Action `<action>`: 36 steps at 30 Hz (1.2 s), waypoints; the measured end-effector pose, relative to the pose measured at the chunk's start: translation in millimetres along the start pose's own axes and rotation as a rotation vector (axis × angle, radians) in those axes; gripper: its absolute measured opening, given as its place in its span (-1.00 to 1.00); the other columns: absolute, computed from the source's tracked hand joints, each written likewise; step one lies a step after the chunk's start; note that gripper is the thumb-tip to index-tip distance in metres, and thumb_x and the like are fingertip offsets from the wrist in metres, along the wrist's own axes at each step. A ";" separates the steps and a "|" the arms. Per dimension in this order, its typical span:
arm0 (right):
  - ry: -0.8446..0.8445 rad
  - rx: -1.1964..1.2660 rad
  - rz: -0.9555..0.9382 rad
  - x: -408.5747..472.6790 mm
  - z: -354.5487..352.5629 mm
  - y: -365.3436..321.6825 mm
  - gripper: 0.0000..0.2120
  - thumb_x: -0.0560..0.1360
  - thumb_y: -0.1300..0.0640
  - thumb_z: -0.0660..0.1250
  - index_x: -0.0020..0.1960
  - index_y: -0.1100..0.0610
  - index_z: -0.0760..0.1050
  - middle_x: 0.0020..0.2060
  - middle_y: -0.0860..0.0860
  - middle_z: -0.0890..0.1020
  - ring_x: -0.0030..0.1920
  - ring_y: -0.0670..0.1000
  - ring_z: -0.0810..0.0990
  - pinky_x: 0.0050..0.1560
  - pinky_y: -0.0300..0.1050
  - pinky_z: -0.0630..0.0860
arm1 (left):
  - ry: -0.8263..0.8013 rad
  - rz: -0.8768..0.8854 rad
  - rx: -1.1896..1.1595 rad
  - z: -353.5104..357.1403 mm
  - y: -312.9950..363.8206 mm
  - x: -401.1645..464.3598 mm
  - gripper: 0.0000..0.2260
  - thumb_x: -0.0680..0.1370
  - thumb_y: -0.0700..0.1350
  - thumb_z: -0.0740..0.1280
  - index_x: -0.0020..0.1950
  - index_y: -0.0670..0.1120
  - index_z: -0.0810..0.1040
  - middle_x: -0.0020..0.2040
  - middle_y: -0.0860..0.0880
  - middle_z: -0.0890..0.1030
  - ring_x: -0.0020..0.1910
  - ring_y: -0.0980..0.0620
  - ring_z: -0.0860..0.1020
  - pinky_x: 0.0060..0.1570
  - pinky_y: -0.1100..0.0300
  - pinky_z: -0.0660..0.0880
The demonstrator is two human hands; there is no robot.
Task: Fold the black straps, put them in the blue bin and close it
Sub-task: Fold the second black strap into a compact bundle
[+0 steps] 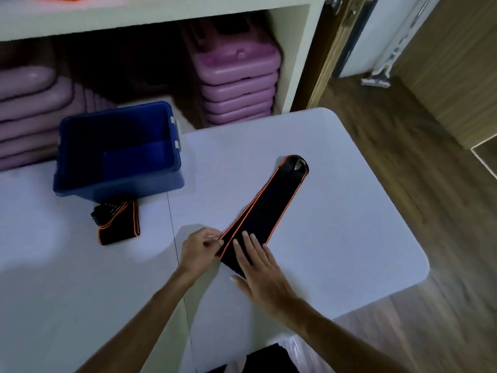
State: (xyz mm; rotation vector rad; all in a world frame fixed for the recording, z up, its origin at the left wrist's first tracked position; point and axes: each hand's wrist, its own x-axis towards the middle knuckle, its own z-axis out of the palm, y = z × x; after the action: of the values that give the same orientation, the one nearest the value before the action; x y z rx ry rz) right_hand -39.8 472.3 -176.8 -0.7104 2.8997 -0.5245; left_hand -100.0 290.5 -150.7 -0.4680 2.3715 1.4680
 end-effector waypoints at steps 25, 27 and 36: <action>-0.039 -0.106 0.073 -15.3 9.9 -14.2 -0.32 0.59 -0.34 0.02 0.59 -0.13 -0.12 0.59 0.05 0.01 0.58 0.09 -0.04 0.52 0.16 0.11 | -0.499 -0.240 -0.337 -26.7 -22.2 -47.2 -0.86 0.56 -0.32 0.28 0.08 -0.25 0.55 -0.04 -0.28 0.68 -0.07 -0.11 0.69 -0.14 0.24 0.62; -0.033 -0.132 0.057 -13.1 9.3 -11.4 -0.32 0.58 -0.34 0.03 0.59 -0.11 -0.09 0.59 0.07 0.04 0.58 0.11 0.00 0.51 0.19 0.13 | -0.527 -0.249 -0.313 -29.1 -20.4 -45.3 -0.86 0.55 -0.34 0.27 0.08 -0.27 0.54 -0.05 -0.31 0.67 -0.07 -0.13 0.68 -0.13 0.23 0.62; -0.011 -0.209 0.020 -11.9 17.0 -8.3 -0.38 0.58 -0.27 0.13 0.57 -0.07 0.13 0.56 0.16 0.15 0.56 0.18 0.10 0.47 0.20 0.19 | -0.543 -0.087 0.218 -42.1 -3.5 -13.1 -0.75 0.42 -0.20 0.41 0.10 -0.17 0.60 0.00 -0.19 0.68 -0.04 -0.08 0.66 0.08 0.05 0.58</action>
State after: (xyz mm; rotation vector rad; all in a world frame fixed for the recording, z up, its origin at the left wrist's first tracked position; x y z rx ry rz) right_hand -22.6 465.8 -189.4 -0.7057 2.9763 -0.2155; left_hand -90.5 252.6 -130.0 -0.0949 2.0103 1.1037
